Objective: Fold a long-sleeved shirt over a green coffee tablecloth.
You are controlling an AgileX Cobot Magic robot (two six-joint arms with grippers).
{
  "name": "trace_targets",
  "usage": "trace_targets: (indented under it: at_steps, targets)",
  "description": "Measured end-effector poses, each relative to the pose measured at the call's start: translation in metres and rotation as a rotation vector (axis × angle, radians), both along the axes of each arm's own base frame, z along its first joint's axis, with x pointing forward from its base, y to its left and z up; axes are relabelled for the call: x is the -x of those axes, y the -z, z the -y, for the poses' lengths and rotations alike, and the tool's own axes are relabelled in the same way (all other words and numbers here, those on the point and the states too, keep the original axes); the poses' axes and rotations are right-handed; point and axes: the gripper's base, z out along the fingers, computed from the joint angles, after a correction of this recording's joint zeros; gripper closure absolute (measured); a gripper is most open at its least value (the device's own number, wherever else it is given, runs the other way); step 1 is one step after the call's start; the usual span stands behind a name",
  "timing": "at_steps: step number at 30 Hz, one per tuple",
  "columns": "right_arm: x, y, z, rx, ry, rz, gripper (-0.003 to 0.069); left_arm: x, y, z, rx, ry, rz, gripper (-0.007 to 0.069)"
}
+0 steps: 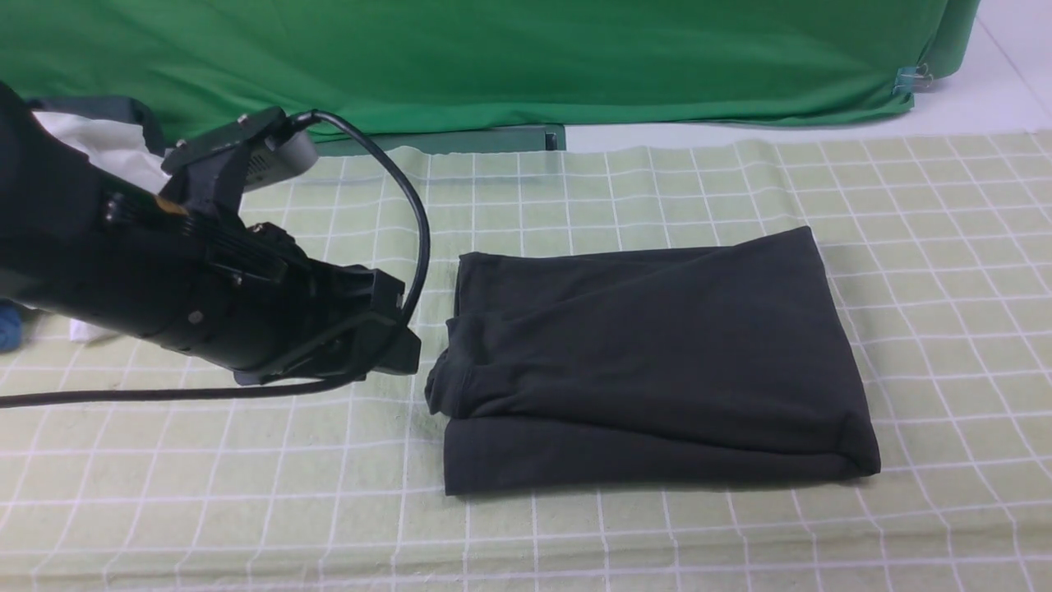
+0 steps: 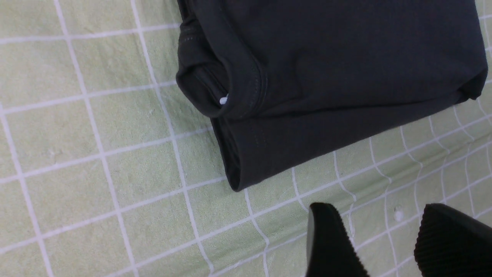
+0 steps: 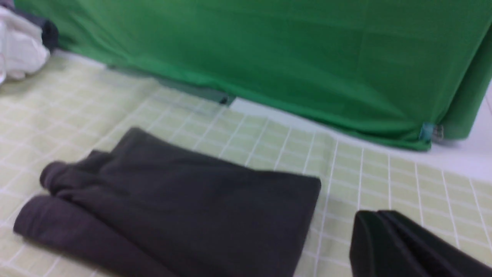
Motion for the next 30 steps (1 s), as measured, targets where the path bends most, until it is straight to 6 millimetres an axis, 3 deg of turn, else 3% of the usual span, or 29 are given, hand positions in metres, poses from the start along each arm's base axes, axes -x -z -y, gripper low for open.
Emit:
trace_targets:
  at_steps: [7,24,30]
  targets:
    - [-0.008,0.013,-0.004,-0.034,-0.008,0.092,0.0629,0.000,0.000,0.000,-0.005,0.003,0.005,0.0335]
    - [-0.008,0.014,-0.004,-0.037,-0.009,0.101,0.0593,-0.009,-0.002,-0.005,-0.038,-0.039,0.105,0.0358]
    - [-0.006,0.034,-0.002,-0.030,-0.002,0.081,0.0575,-0.009,-0.002,-0.006,-0.063,-0.028,0.114,0.0358]
